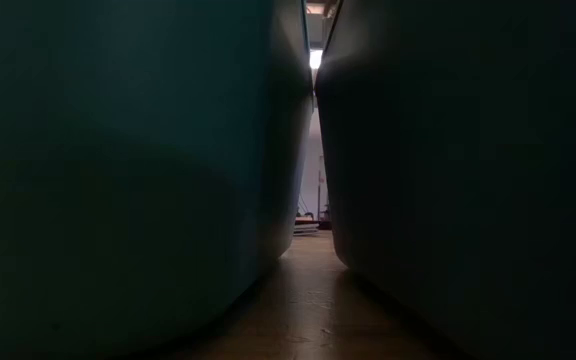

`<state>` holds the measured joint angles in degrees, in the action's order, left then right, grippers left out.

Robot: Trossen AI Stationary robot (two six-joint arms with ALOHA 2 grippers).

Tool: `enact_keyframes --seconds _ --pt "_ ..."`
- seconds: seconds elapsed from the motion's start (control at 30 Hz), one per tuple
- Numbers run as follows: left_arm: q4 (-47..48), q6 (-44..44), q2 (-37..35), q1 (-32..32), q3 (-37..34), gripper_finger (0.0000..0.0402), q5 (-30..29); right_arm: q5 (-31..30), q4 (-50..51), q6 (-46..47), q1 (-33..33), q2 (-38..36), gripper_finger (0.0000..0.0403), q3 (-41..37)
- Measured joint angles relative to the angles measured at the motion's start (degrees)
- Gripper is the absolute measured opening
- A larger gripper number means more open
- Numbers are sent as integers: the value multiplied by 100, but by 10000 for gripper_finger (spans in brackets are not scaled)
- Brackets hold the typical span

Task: Pick & Place USB Port
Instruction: Put the light blue charger cable into the green bin

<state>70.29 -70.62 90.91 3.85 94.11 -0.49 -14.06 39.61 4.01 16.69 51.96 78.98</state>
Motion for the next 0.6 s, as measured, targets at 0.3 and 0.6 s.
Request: enact_keyframes --seconds 0.3,0.6 --pt "76 52 345 -1052 2 3 -517 -204 274 -18 2 2 213 0" --pt "-34 620 1109 -1744 2 3 -478 -198 417 -115 0 2 213 0"
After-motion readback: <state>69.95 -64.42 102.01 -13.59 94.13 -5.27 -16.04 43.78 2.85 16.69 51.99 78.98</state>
